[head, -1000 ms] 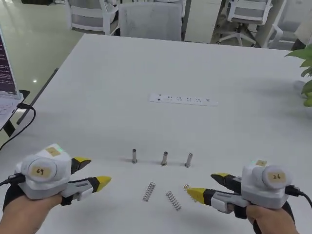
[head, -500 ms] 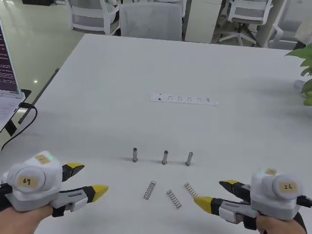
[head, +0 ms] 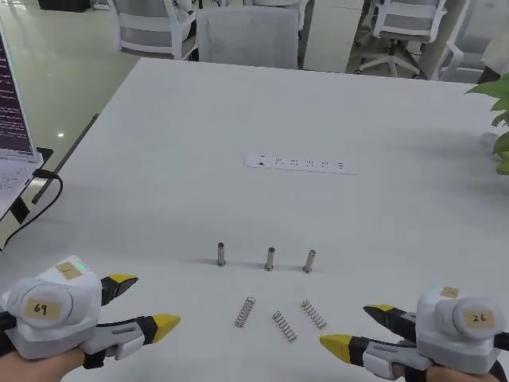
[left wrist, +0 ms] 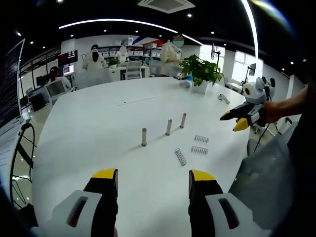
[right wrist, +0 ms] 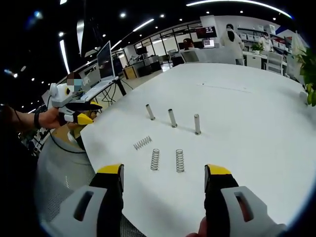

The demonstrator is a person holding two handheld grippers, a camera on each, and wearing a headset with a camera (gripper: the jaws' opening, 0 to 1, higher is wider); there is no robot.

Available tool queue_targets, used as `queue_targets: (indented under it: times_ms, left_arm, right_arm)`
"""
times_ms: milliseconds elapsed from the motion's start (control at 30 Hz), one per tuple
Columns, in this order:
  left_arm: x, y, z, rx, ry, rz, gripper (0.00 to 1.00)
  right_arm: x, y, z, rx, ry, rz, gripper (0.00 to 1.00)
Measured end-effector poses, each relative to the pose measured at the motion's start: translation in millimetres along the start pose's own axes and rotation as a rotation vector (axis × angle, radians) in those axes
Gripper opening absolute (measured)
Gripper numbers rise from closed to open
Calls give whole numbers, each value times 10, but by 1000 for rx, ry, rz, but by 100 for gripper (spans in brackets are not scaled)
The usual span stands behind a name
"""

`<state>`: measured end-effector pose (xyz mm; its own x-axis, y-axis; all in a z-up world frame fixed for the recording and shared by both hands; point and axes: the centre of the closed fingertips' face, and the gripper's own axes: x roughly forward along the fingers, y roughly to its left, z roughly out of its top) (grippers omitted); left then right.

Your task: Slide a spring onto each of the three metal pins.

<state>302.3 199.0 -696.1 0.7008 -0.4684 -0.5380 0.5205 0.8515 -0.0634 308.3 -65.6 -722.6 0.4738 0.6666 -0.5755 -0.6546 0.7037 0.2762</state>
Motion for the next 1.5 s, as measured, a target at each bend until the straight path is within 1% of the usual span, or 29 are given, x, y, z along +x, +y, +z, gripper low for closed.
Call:
queue_targets:
  times_ms: [267, 767, 1167, 1200, 1300, 1367, 1500]
  left_arm:
    - [-38, -31, 24, 0, -7, 3, 53]
    - [-27, -104, 19, 7, -1, -12, 52]
    - [102, -196, 25, 12, 12, -32, 51]
    - [114, -201, 17, 14, 18, -31, 50]
    - [172, -252, -27, 42, 50, -47, 49]
    - [196, -273, -25, 49, 53, -50, 48]
    - [254, -304, -24, 45, 58, -63, 48]
  right_arm:
    - [-21, 25, -6, 3, -3, 3, 65]
    - [-64, 79, -34, 12, -11, 0, 65]
    - [-88, 44, -58, 24, -15, -7, 64]
    - [-89, 48, -55, 25, -16, -7, 64]
    - [-89, 65, -51, 25, -17, -6, 64]
    - [-82, 74, -48, 27, -18, -5, 64]
    - [-70, 83, -47, 27, -20, -3, 64]
